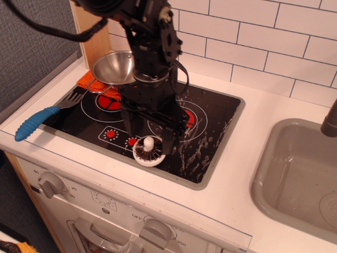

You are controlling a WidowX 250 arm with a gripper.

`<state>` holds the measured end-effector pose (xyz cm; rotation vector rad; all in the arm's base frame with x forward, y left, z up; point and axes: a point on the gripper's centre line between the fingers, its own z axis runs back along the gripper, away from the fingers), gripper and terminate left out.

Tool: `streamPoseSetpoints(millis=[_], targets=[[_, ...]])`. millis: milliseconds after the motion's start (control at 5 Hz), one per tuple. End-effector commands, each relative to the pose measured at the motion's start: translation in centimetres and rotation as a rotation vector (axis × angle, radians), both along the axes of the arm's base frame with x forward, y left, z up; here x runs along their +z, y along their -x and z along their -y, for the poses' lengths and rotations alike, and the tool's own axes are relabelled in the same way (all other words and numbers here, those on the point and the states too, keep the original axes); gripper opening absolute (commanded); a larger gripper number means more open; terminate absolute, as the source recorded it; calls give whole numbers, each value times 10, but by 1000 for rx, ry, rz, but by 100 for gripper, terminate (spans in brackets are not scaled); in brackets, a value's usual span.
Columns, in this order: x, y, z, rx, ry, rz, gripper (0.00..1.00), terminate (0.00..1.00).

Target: Put the mushroom on the top right stove burner.

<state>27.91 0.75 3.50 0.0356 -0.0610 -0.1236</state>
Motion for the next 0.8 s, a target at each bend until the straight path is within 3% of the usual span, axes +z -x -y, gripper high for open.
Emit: streamPoseSetpoints(millis=[0,400,600], targets=[[6,-9,4,-27,-13,31,0,0],[17,-6,6,-36,-1,58,0,0],[27,-21,10,-29,-5,70,0,0]])
